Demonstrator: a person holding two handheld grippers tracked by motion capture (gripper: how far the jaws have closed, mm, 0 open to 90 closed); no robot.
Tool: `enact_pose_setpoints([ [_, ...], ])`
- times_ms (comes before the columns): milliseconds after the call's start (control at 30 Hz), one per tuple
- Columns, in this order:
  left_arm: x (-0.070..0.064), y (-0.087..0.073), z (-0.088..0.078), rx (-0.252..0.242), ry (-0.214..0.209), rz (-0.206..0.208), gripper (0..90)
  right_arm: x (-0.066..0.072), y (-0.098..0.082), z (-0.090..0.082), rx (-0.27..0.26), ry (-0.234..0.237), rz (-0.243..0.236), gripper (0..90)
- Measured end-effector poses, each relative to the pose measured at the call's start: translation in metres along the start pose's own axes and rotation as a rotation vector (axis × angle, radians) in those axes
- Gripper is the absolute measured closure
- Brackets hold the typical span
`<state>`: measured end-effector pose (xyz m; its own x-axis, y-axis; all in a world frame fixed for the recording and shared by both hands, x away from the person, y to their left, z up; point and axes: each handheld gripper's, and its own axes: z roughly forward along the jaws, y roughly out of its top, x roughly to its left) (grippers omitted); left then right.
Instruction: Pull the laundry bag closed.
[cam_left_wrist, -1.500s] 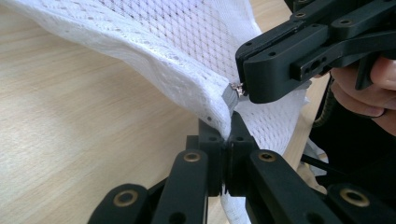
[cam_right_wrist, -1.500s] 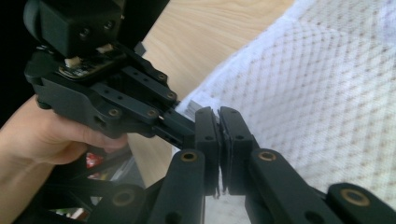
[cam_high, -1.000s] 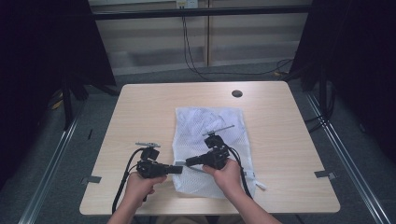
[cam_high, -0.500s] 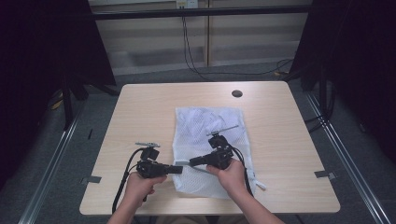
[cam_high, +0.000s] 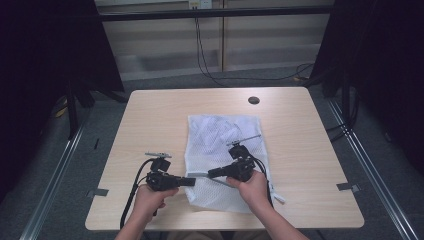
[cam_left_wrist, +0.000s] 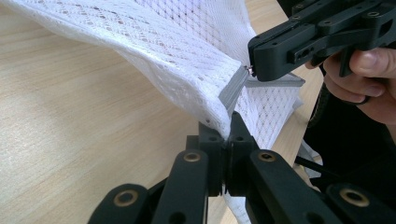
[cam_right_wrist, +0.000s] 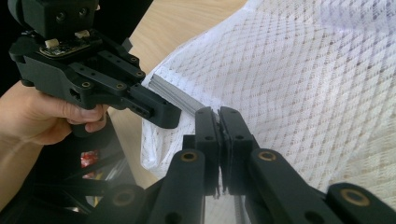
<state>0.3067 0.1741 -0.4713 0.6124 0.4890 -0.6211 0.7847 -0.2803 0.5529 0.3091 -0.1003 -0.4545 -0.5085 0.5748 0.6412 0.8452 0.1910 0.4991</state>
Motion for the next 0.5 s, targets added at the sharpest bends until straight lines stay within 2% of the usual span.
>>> enact_pose_setpoints([
  [333, -0.001, -0.0001, 0.0007, -0.001, 0.007, -0.002, 88.5, 0.0, -0.0006, -0.0006, 0.002, 0.001, -0.008, 87.0],
  [500, -0.0011, -0.0001, 0.0008, 0.006, -0.004, -0.007, 88.5, -0.0002, -0.0008, -0.0009, 0.006, 0.0, -0.014, 87.1],
])
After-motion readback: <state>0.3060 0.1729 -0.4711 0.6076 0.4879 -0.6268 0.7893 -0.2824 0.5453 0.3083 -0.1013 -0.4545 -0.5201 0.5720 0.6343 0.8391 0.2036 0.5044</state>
